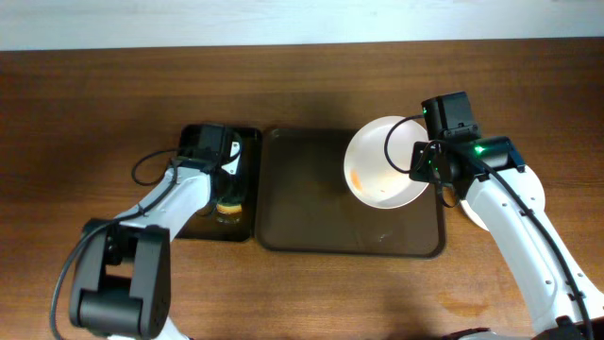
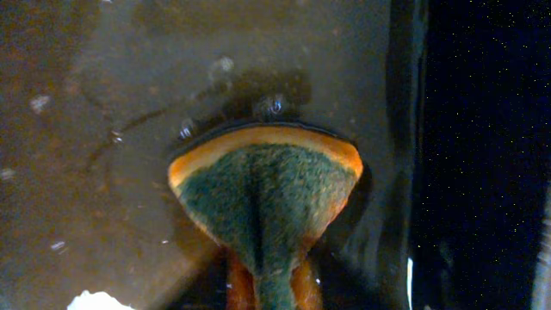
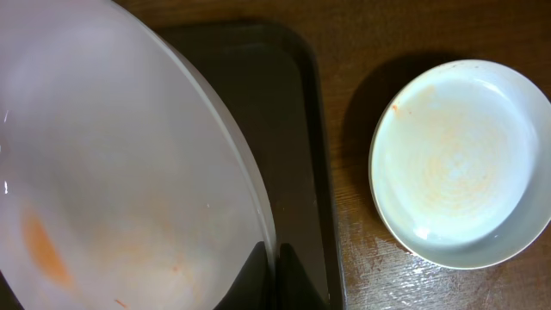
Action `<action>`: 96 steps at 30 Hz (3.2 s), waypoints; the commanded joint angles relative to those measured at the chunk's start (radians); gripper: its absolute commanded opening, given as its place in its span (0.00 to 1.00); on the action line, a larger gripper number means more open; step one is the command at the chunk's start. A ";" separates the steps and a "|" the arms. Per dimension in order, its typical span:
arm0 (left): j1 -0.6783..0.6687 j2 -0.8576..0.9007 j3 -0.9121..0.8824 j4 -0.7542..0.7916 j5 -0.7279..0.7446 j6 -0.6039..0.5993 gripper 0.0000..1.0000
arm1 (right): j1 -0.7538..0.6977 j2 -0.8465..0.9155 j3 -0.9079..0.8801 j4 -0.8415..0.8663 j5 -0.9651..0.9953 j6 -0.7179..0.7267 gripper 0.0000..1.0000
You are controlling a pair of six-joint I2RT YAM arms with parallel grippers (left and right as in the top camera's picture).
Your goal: Clean dirty plates on tray and stack at the side
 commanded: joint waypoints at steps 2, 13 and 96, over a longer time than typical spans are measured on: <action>0.000 -0.212 0.040 -0.010 -0.019 -0.006 1.00 | -0.054 -0.015 0.008 0.014 -0.013 0.012 0.04; 0.000 -0.282 0.040 -0.167 -0.018 -0.006 1.00 | -0.737 0.017 -0.024 0.011 -0.207 0.035 0.04; 0.144 -1.191 -0.366 -0.218 0.113 0.005 1.00 | -0.068 -1.473 -1.265 0.879 -0.239 -0.255 0.98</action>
